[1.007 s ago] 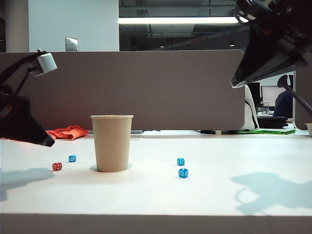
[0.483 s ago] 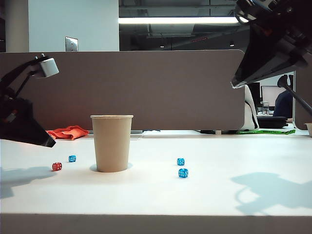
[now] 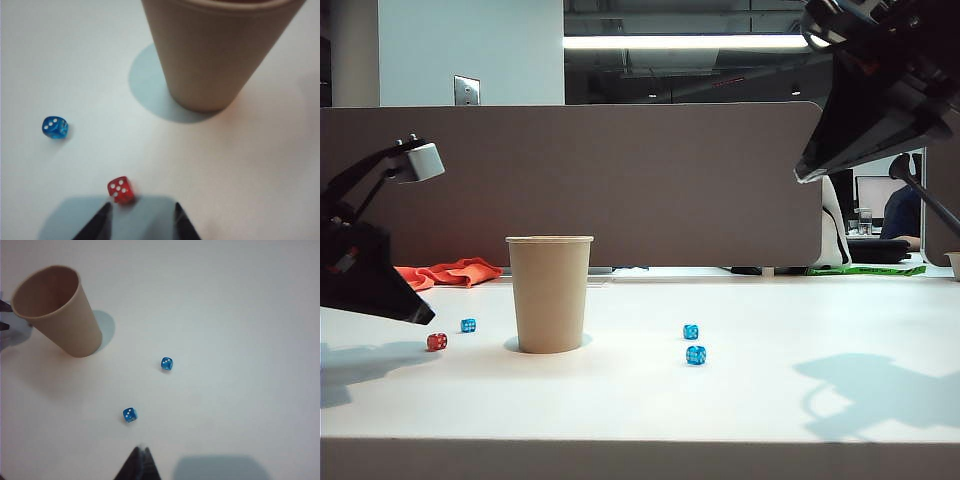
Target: Pick up the dice with a different color and drop it into the paper cup.
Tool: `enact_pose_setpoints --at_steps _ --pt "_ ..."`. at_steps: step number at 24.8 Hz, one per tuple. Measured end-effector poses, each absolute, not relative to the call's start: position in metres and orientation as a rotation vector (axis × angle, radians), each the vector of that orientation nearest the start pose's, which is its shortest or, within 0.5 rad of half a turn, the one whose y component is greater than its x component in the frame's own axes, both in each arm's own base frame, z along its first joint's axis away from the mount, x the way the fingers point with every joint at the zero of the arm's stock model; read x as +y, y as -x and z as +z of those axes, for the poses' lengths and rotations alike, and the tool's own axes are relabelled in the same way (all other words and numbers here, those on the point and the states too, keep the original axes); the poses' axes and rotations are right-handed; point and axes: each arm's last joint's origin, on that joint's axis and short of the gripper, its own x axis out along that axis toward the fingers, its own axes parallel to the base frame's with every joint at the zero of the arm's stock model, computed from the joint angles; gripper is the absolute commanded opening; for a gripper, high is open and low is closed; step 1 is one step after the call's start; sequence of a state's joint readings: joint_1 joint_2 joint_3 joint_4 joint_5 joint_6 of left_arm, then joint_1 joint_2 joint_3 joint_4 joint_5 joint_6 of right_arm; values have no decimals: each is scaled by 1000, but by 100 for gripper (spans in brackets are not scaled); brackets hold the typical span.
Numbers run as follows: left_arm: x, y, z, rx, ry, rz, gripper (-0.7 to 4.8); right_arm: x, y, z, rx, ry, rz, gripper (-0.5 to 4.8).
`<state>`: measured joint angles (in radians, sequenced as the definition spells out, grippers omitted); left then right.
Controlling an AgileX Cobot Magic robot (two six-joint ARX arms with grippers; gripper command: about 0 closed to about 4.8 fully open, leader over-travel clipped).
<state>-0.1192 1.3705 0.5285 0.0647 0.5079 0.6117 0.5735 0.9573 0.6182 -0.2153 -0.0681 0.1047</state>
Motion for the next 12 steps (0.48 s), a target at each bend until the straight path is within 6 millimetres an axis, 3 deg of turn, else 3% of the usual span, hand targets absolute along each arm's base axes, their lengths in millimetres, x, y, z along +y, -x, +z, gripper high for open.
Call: enact_pose_setpoints --at_steps 12 --pt "-43 -241 152 551 -411 -807 161 111 -169 242 586 45 593 -1"
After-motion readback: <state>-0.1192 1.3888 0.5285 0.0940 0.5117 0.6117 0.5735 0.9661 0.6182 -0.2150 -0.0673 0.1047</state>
